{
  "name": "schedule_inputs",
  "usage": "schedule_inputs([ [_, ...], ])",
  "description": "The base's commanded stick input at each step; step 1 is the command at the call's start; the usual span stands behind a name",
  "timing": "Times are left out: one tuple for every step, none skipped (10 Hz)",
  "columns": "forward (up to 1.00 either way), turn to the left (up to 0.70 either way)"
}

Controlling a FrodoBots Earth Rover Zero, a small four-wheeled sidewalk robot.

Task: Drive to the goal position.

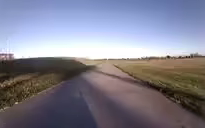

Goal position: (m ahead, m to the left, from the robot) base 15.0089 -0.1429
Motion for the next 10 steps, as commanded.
schedule_inputs([
  [0.85,-0.08],
  [0.85,-0.08],
  [0.85,-0.09],
  [0.85,-0.09],
  [0.85,-0.09],
  [0.85,-0.10],
  [0.85,-0.10],
  [0.85,-0.10],
  [0.85,-0.10],
  [0.85,-0.10],
])
